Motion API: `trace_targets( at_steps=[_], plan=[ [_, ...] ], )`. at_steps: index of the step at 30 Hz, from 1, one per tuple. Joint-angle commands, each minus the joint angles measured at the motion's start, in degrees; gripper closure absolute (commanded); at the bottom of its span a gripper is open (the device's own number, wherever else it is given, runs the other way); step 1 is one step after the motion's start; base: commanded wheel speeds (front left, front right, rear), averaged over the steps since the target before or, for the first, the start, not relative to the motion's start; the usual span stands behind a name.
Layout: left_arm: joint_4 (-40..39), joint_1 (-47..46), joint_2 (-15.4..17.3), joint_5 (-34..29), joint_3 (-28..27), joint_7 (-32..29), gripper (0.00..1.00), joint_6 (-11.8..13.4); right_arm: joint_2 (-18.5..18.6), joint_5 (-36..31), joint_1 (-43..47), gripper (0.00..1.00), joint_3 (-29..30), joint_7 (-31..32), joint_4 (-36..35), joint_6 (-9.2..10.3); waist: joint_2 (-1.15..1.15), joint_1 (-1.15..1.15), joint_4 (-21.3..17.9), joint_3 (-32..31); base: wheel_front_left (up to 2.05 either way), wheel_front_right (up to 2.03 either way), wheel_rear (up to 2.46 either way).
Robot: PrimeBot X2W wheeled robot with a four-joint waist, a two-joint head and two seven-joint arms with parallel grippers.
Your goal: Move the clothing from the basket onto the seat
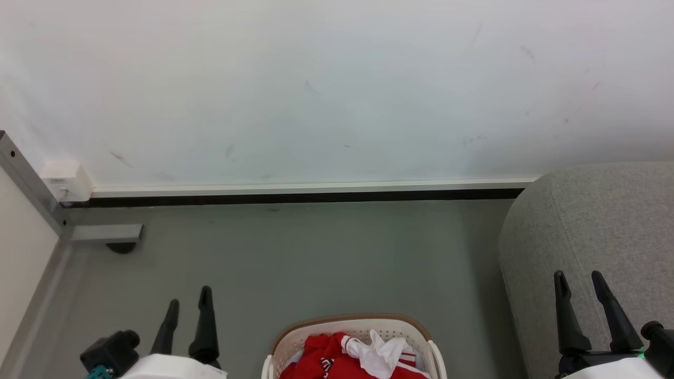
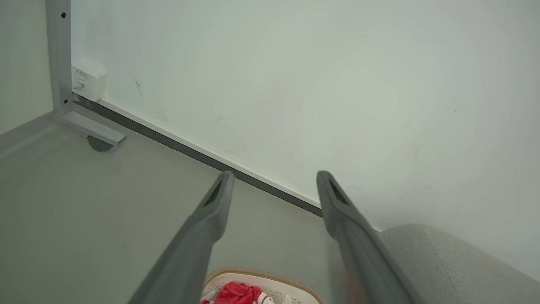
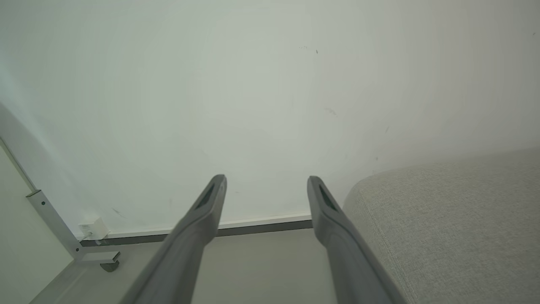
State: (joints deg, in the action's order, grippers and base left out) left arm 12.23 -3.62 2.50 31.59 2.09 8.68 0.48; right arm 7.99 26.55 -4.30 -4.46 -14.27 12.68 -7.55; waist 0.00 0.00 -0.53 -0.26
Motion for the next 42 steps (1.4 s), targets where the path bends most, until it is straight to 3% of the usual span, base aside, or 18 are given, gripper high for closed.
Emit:
trace_targets(
  at_steps=[1, 23, 42],
  plan=[
    [-0.36, -0.15, 0.48, -2.39, 0.05, 0.72, 0.0, -0.26, -0.05, -2.59, 0.19, 0.0, 0.77, -0.49, -0.34, 0.07, 0.0, 0.0, 0.02, -0.04, 0.0, 0.0, 0.0],
    [-0.1, 0.52, 0.55, -14.88, 1.33, 3.6, 0.0, -0.42, -2.59, -16.72, 0.68, 0.0, 3.16, -0.61, 0.55, 0.09, 0.0, 0.0, -0.36, 0.32, 0.0, 0.0, 0.0],
    [0.97, 1.14, 0.58, -22.93, 2.04, 5.64, 0.0, -0.73, -4.34, -23.86, 0.65, 0.0, 4.57, -0.83, 1.56, 0.11, 0.0, 0.0, -0.52, 0.26, 0.0, 0.0, 0.0]
  ],
)
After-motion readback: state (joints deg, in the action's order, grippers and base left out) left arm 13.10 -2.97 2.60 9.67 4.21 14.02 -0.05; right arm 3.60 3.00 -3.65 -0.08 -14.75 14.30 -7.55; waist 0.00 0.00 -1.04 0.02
